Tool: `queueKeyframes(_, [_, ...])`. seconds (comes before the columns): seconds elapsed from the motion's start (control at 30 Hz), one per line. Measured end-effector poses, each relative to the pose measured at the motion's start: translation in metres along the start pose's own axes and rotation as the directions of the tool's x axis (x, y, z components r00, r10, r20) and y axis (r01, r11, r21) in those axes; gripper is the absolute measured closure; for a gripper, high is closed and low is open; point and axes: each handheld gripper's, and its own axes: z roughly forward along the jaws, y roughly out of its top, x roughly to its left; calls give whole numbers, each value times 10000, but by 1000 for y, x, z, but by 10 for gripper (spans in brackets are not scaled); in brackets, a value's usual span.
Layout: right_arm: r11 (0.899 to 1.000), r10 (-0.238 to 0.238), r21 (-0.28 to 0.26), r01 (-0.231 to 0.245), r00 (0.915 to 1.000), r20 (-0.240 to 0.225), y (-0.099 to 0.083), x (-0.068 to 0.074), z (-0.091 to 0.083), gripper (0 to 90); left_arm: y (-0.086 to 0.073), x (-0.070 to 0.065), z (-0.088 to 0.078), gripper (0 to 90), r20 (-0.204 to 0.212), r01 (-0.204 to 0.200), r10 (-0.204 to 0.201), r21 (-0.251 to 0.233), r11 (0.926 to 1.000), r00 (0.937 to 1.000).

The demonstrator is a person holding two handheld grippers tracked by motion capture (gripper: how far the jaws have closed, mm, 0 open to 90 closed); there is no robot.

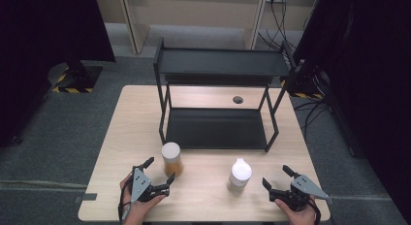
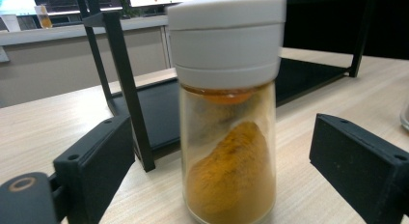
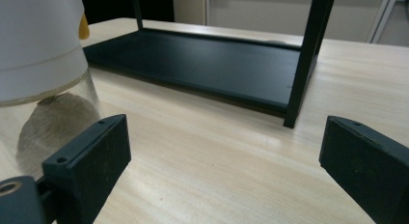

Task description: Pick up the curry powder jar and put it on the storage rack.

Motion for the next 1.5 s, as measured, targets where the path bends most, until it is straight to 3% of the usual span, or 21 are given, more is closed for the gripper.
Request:
queueKeyframes(0.1, [9998,-159,-84,162,9994,307,-2,7,0,43,-2,0,0,88,30,121,-120,-135,9998,9999])
queueKeyframes(0.27, [9998,-154,-121,157,9995,267,-2,6,0,38,-1,-1,3,87,257,378,-372,-242,9990,9990])
queueKeyframes(0.93, [9998,-206,-71,207,9995,231,-1,6,0,38,18,-4,19,111,379,284,-256,-728,9969,9990])
queueKeyframes(1.23, [9999,-155,-73,156,9997,203,-1,5,0,38,20,-3,34,243,-5,259,-260,-762,9968,9997])
queueKeyframes(1.5, [9999,-124,-68,125,9997,203,-1,5,0,37,19,-2,37,327,-28,216,-219,-843,9962,9998])
